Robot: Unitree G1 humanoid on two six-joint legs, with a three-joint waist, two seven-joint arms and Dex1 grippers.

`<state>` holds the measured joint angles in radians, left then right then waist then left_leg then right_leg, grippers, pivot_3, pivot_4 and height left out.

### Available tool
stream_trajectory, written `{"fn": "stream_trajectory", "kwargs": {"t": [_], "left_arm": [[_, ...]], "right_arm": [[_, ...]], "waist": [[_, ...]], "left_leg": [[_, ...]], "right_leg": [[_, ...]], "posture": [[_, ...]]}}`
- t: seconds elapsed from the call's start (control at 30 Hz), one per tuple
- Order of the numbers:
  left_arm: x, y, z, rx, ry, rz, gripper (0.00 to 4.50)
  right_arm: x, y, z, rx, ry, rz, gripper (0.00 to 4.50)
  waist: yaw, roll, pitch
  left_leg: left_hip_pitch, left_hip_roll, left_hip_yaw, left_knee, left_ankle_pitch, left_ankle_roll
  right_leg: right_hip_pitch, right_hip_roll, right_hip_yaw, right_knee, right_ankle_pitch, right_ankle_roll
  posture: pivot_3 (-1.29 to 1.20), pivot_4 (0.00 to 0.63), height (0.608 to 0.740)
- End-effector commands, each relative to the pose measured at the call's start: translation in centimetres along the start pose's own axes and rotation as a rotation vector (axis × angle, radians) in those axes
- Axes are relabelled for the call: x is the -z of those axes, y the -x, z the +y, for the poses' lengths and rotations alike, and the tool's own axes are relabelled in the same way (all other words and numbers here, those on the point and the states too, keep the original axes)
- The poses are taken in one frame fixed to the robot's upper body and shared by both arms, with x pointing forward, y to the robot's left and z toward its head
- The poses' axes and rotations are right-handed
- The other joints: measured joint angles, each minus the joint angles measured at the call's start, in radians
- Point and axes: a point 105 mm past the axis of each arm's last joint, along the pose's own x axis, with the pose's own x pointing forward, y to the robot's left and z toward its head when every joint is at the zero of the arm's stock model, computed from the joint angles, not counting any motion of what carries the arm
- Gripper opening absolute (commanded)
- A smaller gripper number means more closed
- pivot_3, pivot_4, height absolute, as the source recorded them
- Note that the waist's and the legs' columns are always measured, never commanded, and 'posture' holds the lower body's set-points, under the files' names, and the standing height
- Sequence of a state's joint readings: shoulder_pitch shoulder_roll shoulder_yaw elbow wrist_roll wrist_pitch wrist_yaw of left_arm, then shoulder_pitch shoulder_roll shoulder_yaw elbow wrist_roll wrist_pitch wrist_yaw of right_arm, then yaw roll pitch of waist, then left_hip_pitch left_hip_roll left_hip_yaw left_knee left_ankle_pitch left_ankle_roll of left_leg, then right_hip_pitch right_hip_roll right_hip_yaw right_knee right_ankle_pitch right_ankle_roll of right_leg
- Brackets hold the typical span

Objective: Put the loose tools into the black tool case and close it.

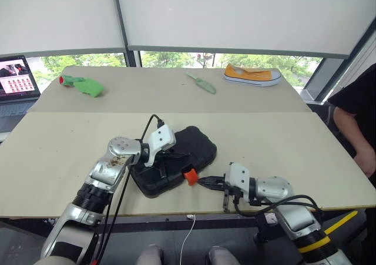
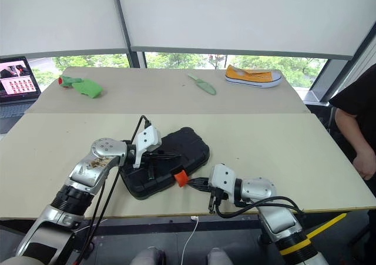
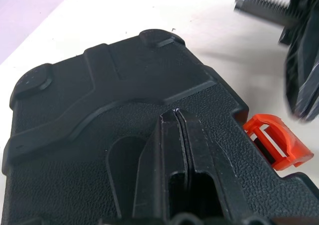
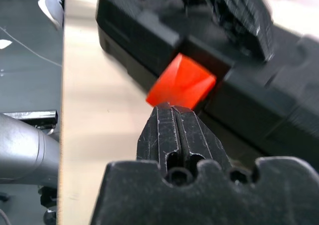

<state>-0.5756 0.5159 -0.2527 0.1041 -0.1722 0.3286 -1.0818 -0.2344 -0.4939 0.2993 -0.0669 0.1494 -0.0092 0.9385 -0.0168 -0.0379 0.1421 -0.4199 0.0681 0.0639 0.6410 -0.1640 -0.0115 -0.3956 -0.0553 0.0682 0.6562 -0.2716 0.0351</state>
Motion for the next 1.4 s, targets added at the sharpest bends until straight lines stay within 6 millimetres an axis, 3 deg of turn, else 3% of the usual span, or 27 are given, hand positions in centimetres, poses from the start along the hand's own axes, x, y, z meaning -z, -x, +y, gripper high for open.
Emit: {"fn": "stream_trajectory", "kwargs": {"t": [0.03, 0.47, 0.77, 1.0, 1.4], "left_arm": [[4.0, 0.0, -0.9, 0.009, 0.110, 0.122, 0.04], [4.5, 0.6, 0.1, -0.048, 0.143, 0.114, 0.04], [6.1, 0.8, -1.5, 0.005, 0.181, 0.157, 0.04], [6.6, 0.5, -2.5, 0.032, 0.205, 0.161, 0.04], [7.0, 0.7, -2.3, -0.004, 0.230, 0.146, 0.04]], "right_arm": [[0.1, -0.8, -0.9, 0.013, 0.020, 0.022, 0.00], [-1.5, -3.4, -1.2, 0.021, -0.027, -0.095, 0.00], [-3.6, -2.6, -2.6, 0.074, 0.025, -0.171, 0.00], [-4.1, -3.2, -2.0, 0.035, 0.004, -0.198, 0.00], [-4.8, -3.2, -2.3, 0.048, -0.092, -0.254, 0.00]], "waist": [[-0.001, 0.000, 0.000], [-0.012, 0.001, 0.000], [-0.025, 0.001, 0.000], [-0.028, 0.001, 0.000], [-0.030, 0.001, 0.000]], "left_leg": [[0.000, 0.000, 0.000, 0.000, 0.000, 0.000], [0.000, 0.000, 0.000, -0.001, 0.000, 0.000], [0.001, 0.001, 0.000, -0.003, 0.000, 0.000], [0.006, 0.000, 0.000, -0.009, 0.000, 0.000], [0.012, 0.000, 0.000, -0.014, 0.000, -0.001]], "right_leg": [[0.000, 0.000, 0.000, 0.000, 0.000, 0.000], [-0.001, 0.001, 0.000, 0.001, 0.002, 0.003], [-0.001, 0.001, 0.000, 0.001, 0.001, 0.002], [0.000, 0.001, 0.000, 0.000, 0.000, 0.000], [0.003, 0.001, 0.001, 0.000, -0.002, -0.003]], "posture": [[0.00, 0.150, 0.740], [0.00, 0.150, 0.740], [0.00, 0.150, 0.740], [0.00, 0.150, 0.740], [0.00, 0.150, 0.740]]}}
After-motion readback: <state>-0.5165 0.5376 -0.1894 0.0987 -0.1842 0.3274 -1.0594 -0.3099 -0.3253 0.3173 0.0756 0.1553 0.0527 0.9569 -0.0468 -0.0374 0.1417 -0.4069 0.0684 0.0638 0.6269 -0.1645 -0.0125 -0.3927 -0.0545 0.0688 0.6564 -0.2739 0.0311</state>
